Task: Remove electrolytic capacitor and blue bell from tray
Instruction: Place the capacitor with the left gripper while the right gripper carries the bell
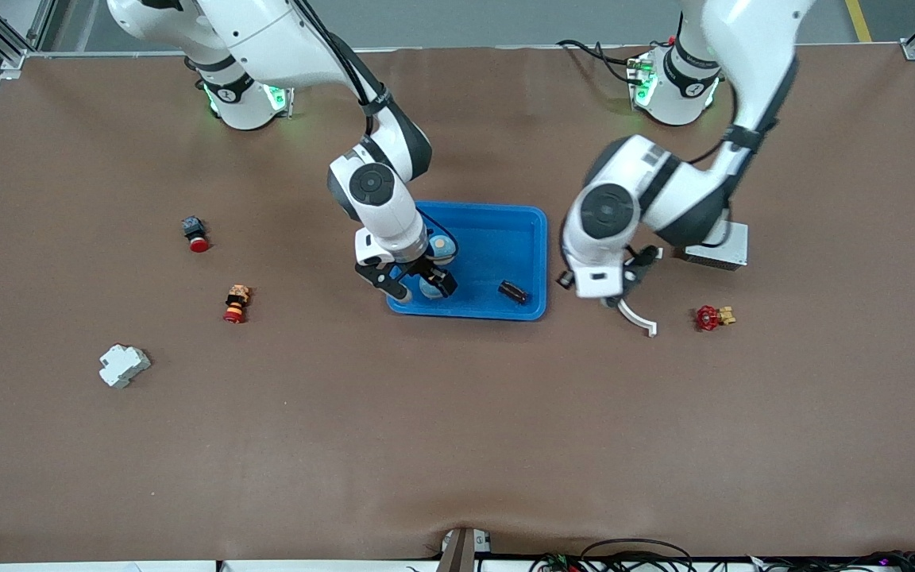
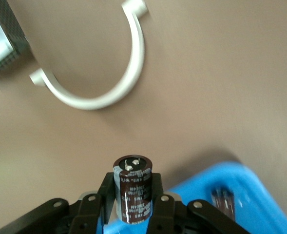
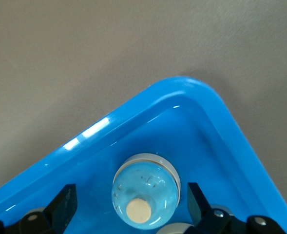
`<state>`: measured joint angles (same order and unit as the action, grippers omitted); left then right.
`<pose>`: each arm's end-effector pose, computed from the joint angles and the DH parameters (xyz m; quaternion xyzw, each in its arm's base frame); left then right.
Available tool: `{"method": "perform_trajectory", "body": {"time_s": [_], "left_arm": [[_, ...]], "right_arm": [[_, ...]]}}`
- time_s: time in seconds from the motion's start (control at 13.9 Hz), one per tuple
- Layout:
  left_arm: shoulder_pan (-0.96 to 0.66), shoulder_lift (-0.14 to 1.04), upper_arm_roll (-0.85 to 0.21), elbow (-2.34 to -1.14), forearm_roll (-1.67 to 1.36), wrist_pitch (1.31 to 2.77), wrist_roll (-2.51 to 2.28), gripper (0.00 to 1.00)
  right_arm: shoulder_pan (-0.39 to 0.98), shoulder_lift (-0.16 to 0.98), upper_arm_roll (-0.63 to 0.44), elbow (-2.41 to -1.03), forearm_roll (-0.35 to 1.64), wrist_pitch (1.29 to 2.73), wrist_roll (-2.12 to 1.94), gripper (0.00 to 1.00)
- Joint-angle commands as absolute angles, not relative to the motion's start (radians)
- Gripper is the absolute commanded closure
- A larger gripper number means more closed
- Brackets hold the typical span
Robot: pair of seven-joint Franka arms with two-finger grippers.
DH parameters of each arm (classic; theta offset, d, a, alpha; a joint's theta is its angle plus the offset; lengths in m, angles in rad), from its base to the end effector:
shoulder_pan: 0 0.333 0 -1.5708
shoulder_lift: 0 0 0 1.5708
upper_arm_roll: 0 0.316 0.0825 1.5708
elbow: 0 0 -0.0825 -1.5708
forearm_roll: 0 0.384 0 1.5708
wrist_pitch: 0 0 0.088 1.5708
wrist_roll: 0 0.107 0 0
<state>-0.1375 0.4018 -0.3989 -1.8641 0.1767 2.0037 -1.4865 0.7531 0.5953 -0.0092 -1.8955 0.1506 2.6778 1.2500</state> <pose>0.5326 -0.2898 0.2996 -0.9014 -0.4181 0.0612 0.0941 0.4811 0.4369 0.2039 -0.9456 0.3094 -0.0193 0.0986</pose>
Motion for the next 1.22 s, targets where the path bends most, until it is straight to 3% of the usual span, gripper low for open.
{"method": "perform_trajectory", "body": {"time_s": [0.0,0.29,0.36,0.58,0.94,1.15], "left_arm": [[-0.037,0.396,-0.406,-1.917,0.278,1.994,-1.460,1.00],[0.083,0.471,-0.410,-1.982,0.362,2.118,-1.437,1.00],[0.086,0.489,-0.408,-1.982,0.362,2.143,-1.437,1.00],[0.109,0.531,-0.405,-1.985,0.392,2.177,-1.434,1.00],[0.182,0.534,-0.407,-2.020,0.443,2.187,-1.427,1.00],[0.187,0.552,-0.410,-2.017,0.443,2.198,-1.428,1.00]], "right_arm": [[0.784,0.646,-0.029,-1.842,0.152,2.678,1.267,0.00],[0.787,0.666,-0.028,-1.841,0.101,2.674,1.267,0.00],[0.793,0.667,-0.028,-1.841,0.091,2.674,1.267,0.07],[0.802,0.667,-0.026,-1.838,0.081,2.665,1.269,1.00],[0.818,0.663,-0.025,-1.813,0.083,2.654,1.333,1.00],[0.816,0.660,-0.023,-1.714,0.091,2.503,1.396,1.00]]}}
